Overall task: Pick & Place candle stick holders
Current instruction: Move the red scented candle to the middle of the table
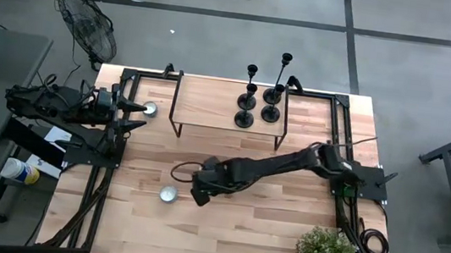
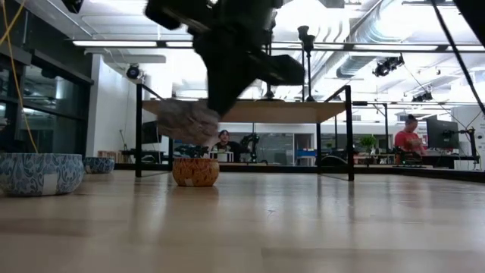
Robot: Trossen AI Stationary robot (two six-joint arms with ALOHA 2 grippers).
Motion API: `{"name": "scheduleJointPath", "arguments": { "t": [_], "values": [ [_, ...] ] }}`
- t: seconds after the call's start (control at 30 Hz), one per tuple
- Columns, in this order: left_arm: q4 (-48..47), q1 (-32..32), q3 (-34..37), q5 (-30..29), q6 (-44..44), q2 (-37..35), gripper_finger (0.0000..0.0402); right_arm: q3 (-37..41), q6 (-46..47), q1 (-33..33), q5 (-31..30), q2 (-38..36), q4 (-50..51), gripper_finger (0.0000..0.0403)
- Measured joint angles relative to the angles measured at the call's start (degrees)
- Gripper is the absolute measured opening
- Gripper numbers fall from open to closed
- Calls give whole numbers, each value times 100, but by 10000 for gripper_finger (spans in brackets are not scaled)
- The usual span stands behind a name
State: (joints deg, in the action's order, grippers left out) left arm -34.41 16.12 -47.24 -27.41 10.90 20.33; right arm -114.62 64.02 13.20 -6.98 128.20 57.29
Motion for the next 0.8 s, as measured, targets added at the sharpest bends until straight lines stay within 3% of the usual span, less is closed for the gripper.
{"name": "scheduleJointPath", "arguments": {
  "t": [0.33, 0.8],
  "values": [
    [-1, 0, 0, 419, 186, 0, 211, -975, 274, -88, 172, 773, 48, 0],
    [1, 0, 0, 1000, 142, -2, 211, -1008, 670, -149, -29, 954, -144, 0]
  ]
}}
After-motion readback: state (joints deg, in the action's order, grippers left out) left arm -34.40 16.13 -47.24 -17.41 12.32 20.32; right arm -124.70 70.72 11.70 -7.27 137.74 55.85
